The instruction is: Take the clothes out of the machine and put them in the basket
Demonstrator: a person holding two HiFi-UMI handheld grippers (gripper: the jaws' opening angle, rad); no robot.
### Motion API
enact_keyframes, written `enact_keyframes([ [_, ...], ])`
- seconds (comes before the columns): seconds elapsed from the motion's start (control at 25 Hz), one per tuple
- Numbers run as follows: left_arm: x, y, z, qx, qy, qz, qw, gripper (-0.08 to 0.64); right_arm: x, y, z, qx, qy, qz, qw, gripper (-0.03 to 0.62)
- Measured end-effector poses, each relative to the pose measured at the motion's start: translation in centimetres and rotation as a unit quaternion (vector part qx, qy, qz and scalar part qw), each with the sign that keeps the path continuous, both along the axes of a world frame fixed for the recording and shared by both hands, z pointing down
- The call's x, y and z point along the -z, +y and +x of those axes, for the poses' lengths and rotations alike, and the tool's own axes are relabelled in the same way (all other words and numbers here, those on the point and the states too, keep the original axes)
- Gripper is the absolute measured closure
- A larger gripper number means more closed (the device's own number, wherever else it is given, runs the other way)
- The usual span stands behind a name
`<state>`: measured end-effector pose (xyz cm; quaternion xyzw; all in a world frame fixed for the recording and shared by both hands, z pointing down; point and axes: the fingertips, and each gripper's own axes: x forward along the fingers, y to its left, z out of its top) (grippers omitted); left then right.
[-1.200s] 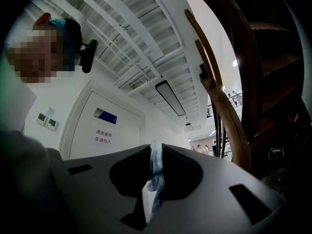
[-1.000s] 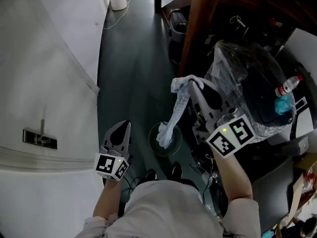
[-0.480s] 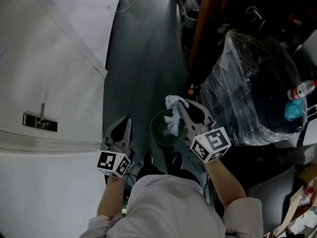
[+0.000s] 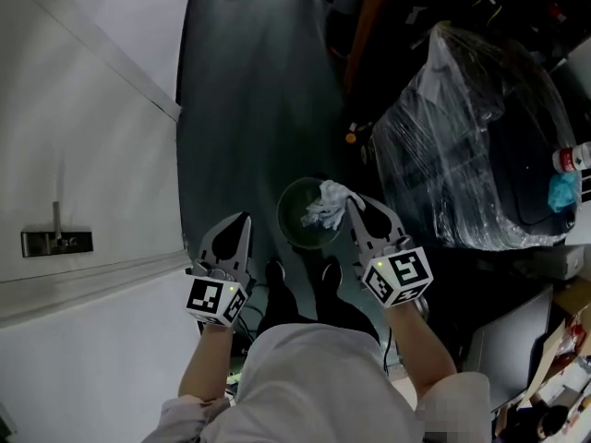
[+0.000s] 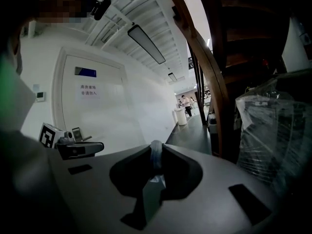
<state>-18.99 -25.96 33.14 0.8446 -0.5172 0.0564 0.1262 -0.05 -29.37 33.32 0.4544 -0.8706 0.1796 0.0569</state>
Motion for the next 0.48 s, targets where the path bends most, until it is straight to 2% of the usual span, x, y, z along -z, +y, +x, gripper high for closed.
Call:
enact_keyframes([
  [0.2,-4.2,-1.3,-0.3,-0.028,-0.005,-0.033,0.9991,0.538,-4.5,0.1,-0.5,-0.015,0.012,-0.038,0.999,0.560],
  [0.48,-10.2,-1.4,-0.9,-0.030,0.002,-0.081,0.9963,0.538,-11.3,0.2,-0.9,-0.028,0.023,-0.090,0.995,0.560],
])
